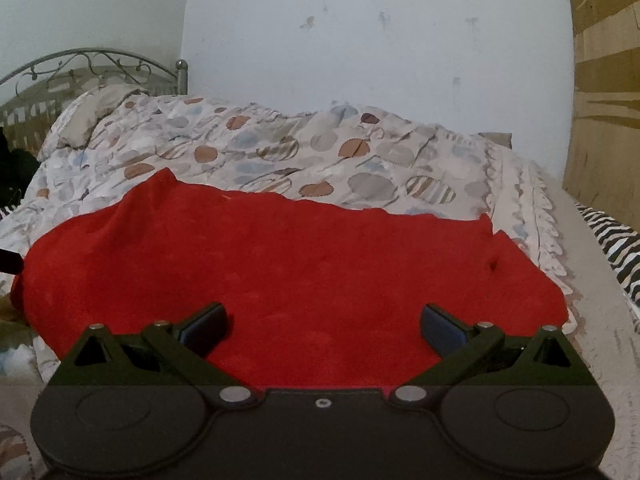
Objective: Fold small clothes
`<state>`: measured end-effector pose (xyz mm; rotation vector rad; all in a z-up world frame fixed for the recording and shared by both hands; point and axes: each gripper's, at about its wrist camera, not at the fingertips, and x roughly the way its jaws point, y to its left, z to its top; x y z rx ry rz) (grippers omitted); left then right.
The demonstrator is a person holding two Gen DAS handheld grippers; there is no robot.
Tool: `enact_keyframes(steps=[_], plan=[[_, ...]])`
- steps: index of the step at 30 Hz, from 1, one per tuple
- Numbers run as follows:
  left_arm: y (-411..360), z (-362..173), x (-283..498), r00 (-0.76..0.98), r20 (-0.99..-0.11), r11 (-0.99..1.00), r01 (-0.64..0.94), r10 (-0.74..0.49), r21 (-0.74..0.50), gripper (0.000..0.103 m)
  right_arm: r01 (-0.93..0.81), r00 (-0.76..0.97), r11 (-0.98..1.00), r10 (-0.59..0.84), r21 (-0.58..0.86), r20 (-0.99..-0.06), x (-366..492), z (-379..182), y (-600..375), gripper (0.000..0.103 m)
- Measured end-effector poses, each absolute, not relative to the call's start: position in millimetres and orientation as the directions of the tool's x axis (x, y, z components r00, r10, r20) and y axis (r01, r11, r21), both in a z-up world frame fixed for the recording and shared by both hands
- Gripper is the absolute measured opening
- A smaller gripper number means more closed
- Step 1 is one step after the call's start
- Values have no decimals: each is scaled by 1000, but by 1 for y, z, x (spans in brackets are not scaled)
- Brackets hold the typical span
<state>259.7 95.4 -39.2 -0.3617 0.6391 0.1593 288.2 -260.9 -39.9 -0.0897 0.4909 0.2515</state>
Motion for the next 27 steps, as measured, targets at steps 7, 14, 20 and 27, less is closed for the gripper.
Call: enact_keyframes(steps=[7, 14, 20, 27], plan=[[98, -41, 259, 793, -609, 924, -253, 28, -288, 103, -259, 854, 966, 214, -29, -475, 288, -40, -261, 103], [104, -44, 238, 850, -523, 939, -225, 60, -258, 103, -258, 857, 966, 216, -28, -467, 287, -40, -261, 103], [123, -35, 248, 887, -459, 923, -142, -41, -358, 103, -257, 861, 966, 217, -25, -459, 286, -40, -262, 103], [103, -33, 297, 882, -451, 955, -8, -134, -297, 103, -256, 865, 966, 218, -24, -452, 285, -41, -262, 103]])
